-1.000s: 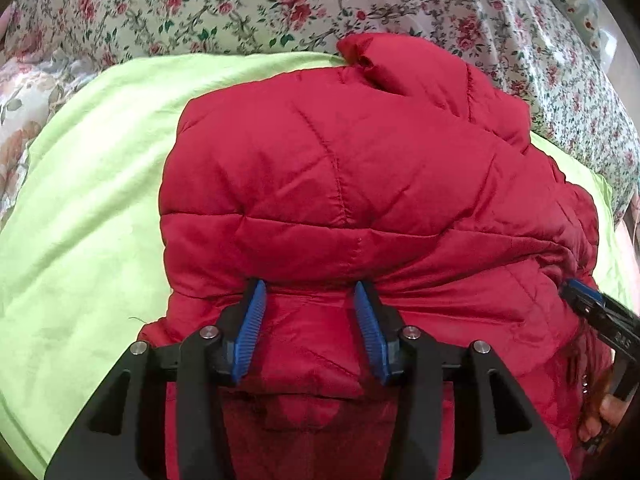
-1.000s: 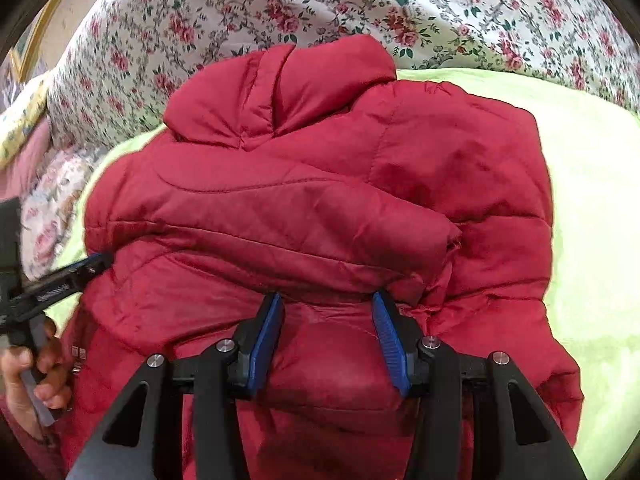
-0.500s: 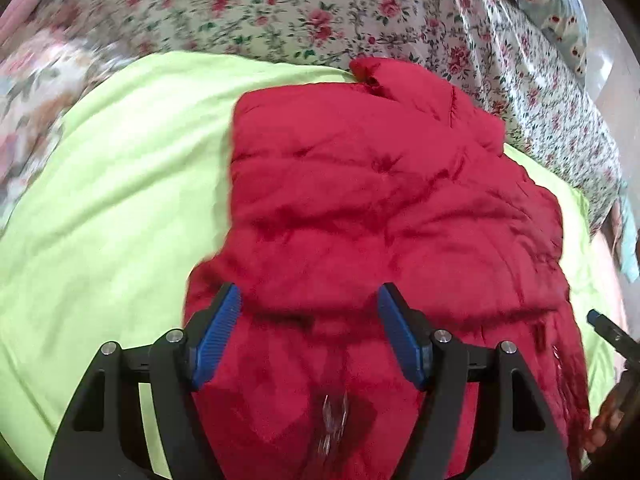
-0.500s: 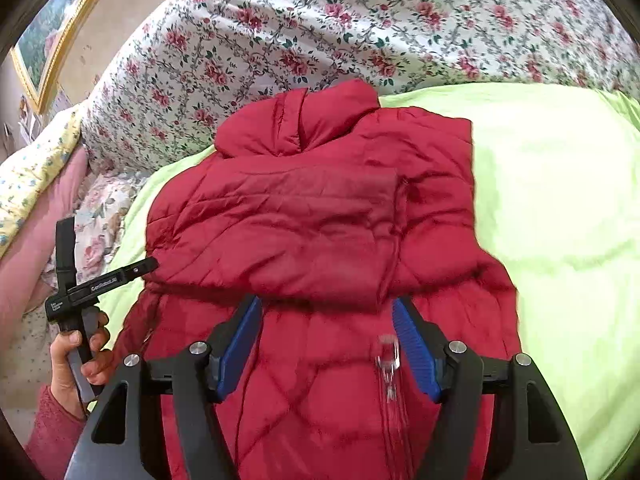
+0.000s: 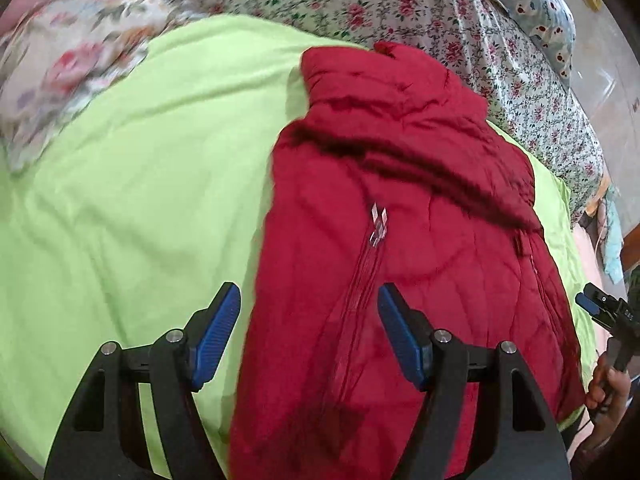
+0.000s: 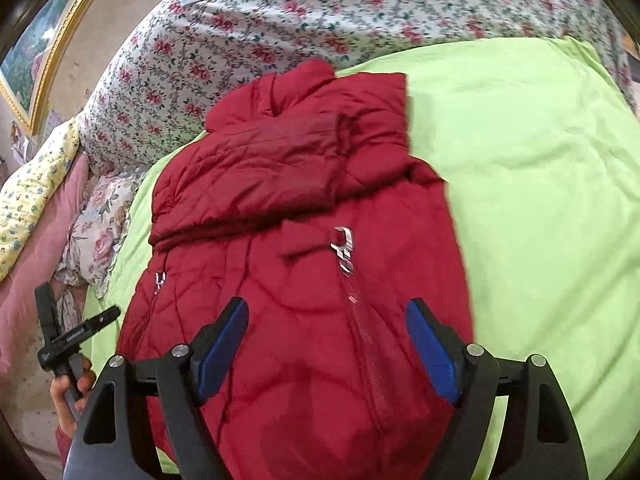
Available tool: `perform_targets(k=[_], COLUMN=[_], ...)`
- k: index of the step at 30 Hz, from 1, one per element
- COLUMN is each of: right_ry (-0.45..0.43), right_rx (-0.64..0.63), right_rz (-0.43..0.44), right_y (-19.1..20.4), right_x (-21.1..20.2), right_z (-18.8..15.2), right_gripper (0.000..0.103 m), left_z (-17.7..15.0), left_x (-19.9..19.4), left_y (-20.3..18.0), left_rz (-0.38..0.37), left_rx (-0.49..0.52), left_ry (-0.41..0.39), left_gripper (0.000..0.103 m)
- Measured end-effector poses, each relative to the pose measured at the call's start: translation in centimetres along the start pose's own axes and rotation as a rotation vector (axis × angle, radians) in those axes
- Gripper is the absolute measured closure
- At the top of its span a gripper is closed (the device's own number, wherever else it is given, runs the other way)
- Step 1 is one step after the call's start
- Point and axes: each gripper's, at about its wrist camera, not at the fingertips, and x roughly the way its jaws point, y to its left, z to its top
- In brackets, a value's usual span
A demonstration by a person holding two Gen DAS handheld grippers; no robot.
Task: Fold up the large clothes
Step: 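Grasp the coat hem with the left tool while the right tool grasps it too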
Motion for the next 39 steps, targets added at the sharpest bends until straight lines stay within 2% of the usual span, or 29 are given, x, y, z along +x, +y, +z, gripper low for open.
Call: perform_targets(k=[5,14,21,23,25,27,32,33,35,36,37,39], right_ry=[0.006,0.083,0.129,0.130,0.136,0.141,0.146,0.148,0.149,0.148,0.146,0.137], right_rx=[0.032,0.075,0.008,-0.015,-0.042,-0.056,-0.040,-0.036,-0.039,-0.043,-0.044,-0.042], right_rz=[-0.034,-0.066,-0.072,-0.045,-0.047,-0.039,-0.005,0.002,0.010,0.015,0.016,0.041], right_y=[-1.8,-4.0,-3.2,-2.8,-2.5,-2.5,-3.1,-3.2,-3.0,-3.0,-2.9,-2.7], right_x=[-1.5,-2.0,-1.6,-2.1,-2.5,-2.9,-2.9,-2.8,-2.6,-2.5,-2.5,-2.7], right_z=[-2.3,-6.4,-9.0,-9.4,-9.7,-9.9,-10.2,-10.2,-10.3,-10.4,-10.4,-10.5], right_gripper=[0.020,0.020,0.021,0.025,0.038,0.047,0.046,0.045,0.045,0.048,0.051,0.062], left_z=[-2.5,-5.2,-7.3,-7.9,-8.4,-9.0,-9.5,-9.5,-9.5,-9.5,-9.6,-9.7], left_x=[-0.8,-0.8,-0.6,-0.6,-0.7,-1.0,-1.2,-1.1,-1.1,-1.1,-1.3,-1.7], left_y=[1.8,1.7,1.2,1.2,1.1,0.8,0.1,0.0,-0.3,-0.5,-0.7,-1.1], left_rz=[-0.021,-0.050,-0.063,-0.071,-0.072,-0.078,-0.084,-0.095,-0.113,-0.116,-0.118,-0.114], left_rx=[-0.054,-0.049,-0.021,-0.019,-0.009,0.015,0.054,0.058,0.072,0.081,0.097,0.113], left_ry=[0.016,0.074,0.118,0.130,0.138,0.140,0.137,0.139,0.142,0.141,0.135,0.119], left_gripper=[0.032,0.032,0.032,0.032,0.032,0.032,0.033,0.035,0.054,0.061,0.072,0.079])
